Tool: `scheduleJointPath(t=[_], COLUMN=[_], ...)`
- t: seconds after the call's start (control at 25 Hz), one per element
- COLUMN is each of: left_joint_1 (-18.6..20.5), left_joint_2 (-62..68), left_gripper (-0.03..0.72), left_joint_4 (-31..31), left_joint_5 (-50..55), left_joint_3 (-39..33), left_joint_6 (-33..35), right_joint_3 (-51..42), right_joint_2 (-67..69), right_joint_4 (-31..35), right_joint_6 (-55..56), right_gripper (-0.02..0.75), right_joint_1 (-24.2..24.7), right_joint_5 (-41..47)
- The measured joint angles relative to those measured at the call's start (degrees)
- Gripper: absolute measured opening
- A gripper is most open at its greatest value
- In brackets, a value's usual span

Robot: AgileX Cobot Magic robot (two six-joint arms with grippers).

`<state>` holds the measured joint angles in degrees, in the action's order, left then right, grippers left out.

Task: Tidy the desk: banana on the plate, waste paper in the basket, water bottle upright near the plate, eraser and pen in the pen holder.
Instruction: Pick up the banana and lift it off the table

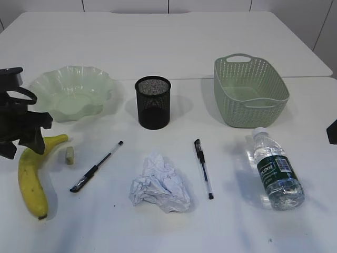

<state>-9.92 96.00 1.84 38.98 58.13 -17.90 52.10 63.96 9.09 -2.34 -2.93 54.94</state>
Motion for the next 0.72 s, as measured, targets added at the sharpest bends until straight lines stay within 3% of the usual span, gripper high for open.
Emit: scheduleJointPath(t=[0.24,0.72], left_joint_1=[-0.1,-0.1], left_joint_2=[2.6,8.2], left_gripper=[0.524,0.538], left_joint_4=[-2.8,-7.4], left_joint_5=[-0.9,-3.4], left_joint_3=[0.0,0.1], left_joint_6=[-6.2,-9.4], right_joint_3=[0.0,0.0], right_joint_2=[0.0,0.0], right_joint_4=[0.0,0.0], right_joint_6=[0.0,0.1], right_gripper=[0.549,0.549], right_joint_1=[0.0,0.0], right_joint_5=[0.1,0.3])
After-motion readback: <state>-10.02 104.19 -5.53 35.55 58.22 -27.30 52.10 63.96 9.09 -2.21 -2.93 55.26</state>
